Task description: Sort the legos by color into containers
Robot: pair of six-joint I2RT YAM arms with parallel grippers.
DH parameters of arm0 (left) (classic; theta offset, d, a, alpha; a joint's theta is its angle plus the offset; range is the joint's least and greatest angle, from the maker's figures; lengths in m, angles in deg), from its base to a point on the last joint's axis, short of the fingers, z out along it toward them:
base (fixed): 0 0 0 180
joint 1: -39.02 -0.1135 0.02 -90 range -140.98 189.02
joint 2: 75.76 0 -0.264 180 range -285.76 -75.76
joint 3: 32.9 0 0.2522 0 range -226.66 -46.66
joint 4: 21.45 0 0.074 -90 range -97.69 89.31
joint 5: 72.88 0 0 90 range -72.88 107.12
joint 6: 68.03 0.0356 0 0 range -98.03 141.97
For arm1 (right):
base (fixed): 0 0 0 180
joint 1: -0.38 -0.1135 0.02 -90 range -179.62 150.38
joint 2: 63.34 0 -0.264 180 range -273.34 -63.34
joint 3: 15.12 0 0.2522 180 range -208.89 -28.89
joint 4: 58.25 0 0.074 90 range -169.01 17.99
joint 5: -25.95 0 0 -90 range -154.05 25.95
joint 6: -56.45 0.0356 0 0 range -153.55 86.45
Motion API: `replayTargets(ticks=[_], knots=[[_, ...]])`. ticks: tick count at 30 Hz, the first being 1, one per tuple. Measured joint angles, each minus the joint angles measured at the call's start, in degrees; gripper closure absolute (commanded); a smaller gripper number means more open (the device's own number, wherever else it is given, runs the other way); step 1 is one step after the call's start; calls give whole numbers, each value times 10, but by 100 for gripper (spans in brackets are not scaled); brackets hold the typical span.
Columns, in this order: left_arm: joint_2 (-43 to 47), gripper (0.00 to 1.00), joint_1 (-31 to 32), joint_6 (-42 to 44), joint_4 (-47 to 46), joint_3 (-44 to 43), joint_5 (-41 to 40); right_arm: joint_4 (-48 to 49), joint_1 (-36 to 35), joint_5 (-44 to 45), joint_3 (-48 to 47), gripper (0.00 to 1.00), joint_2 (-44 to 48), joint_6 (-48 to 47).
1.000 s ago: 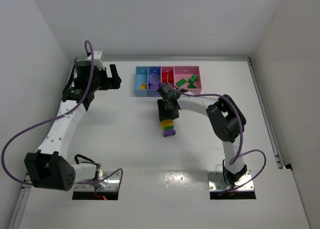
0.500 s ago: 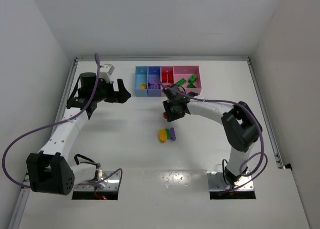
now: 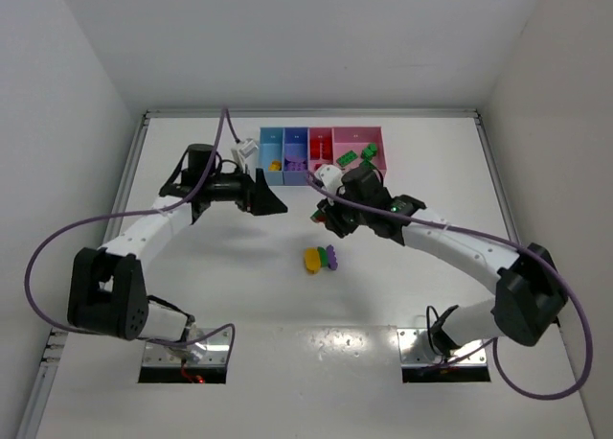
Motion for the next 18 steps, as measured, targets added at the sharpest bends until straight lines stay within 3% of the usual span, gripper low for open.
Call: replayTargets(ticks=[6, 18], knots=[[-70, 8, 36, -32, -9, -34, 31, 37, -56, -3, 11, 100, 40, -55], [-100, 19, 89, -45, -25, -75, 52, 53, -125, 32, 11, 100, 52, -90]])
